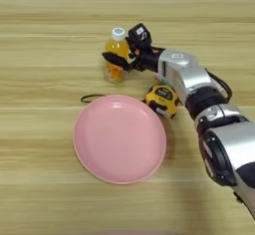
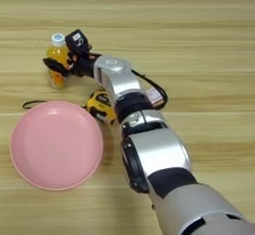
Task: Move the objects on the table
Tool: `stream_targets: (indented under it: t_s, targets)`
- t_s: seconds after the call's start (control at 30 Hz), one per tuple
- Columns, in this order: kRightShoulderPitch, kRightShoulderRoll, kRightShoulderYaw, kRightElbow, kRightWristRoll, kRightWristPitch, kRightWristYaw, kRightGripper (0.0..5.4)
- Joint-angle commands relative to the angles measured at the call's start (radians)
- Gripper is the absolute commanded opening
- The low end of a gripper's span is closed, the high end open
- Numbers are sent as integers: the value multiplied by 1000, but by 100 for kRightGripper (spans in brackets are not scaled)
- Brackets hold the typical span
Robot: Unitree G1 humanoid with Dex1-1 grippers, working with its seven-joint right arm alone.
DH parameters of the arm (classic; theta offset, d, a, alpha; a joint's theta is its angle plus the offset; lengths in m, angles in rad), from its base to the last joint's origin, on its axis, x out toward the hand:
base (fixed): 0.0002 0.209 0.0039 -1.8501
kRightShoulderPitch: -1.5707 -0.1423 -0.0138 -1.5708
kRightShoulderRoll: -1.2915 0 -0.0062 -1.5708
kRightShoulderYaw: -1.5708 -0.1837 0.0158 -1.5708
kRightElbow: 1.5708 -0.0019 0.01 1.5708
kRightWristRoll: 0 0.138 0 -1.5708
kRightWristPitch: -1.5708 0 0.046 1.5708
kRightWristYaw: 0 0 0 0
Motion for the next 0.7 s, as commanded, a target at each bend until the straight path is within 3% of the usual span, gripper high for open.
stream_targets:
  t_s: [0.03,0.7]
  targets:
    - [-111,-9,-11,-30,-2,-33,-23,362]
    - [-101,-9,-21,-101,23,-35,8,362]
